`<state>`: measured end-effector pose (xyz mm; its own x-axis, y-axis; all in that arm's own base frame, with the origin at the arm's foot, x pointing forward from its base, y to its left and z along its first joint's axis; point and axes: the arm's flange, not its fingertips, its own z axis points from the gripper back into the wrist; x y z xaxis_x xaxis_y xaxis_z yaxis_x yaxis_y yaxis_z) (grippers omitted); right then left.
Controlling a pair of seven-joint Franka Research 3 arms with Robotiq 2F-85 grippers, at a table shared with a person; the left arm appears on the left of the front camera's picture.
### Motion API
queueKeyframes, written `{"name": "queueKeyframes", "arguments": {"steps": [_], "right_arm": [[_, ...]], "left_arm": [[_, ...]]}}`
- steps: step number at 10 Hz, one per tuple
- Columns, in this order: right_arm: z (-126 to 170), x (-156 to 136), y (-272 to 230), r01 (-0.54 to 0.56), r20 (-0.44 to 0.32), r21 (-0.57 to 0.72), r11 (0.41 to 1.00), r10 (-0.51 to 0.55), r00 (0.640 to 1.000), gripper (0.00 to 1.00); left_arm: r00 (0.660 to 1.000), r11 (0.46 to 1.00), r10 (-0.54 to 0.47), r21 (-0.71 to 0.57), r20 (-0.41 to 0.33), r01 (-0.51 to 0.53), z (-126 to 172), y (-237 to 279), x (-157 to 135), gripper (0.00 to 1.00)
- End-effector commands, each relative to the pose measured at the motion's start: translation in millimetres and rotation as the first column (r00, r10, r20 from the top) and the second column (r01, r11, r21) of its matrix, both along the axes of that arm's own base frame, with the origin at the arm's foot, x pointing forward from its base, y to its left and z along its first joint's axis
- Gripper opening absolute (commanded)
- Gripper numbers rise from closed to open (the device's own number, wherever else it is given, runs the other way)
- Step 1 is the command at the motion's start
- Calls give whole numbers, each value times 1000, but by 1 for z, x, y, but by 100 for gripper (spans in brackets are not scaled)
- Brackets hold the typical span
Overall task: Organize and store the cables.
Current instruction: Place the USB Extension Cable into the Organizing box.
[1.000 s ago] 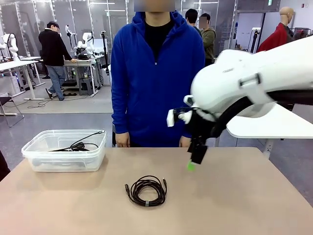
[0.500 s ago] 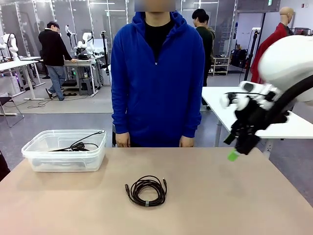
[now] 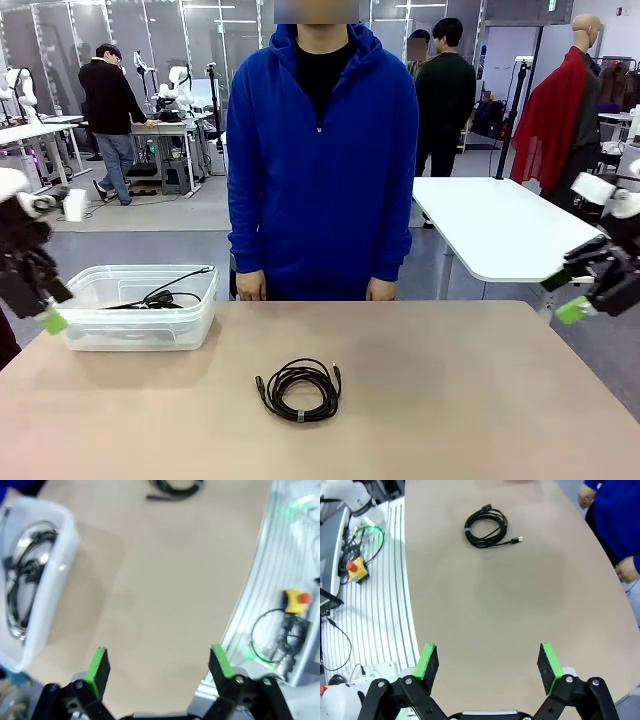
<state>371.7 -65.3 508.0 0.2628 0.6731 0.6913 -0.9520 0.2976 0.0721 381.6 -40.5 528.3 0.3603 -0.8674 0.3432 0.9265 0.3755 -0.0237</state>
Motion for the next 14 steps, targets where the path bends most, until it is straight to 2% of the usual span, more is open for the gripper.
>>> {"name": "queueKeyframes", "arguments": {"steps": [1,3,5,7,10,12,14], "right_arm": [[-11,-11,-23,7,32,80,997,-9,999,100],[-17,-19,-53,37,53,111,993,-43,998,100],[-23,-33,-78,40,104,172,984,-58,993,100],[-31,-37,-92,54,102,190,980,-74,992,100],[-32,-51,-108,16,119,258,966,-48,992,100],[-34,-56,-121,-14,148,309,951,-33,988,100],[-41,-44,-112,-27,106,259,965,0,994,100]], "left_arm": [[998,998,-50,22,-39,51,-8,-39,23,100],[994,996,-82,14,-76,83,-20,-87,34,100],[990,993,-115,-2,-82,115,-26,-114,43,100],[981,983,-181,-18,-69,180,-35,-142,46,100],[963,970,-241,-10,-123,242,-64,-171,52,100],[955,963,-270,-43,-126,266,-82,-182,55,100],[950,957,-287,-88,-122,277,-90,-187,57,100]]}}
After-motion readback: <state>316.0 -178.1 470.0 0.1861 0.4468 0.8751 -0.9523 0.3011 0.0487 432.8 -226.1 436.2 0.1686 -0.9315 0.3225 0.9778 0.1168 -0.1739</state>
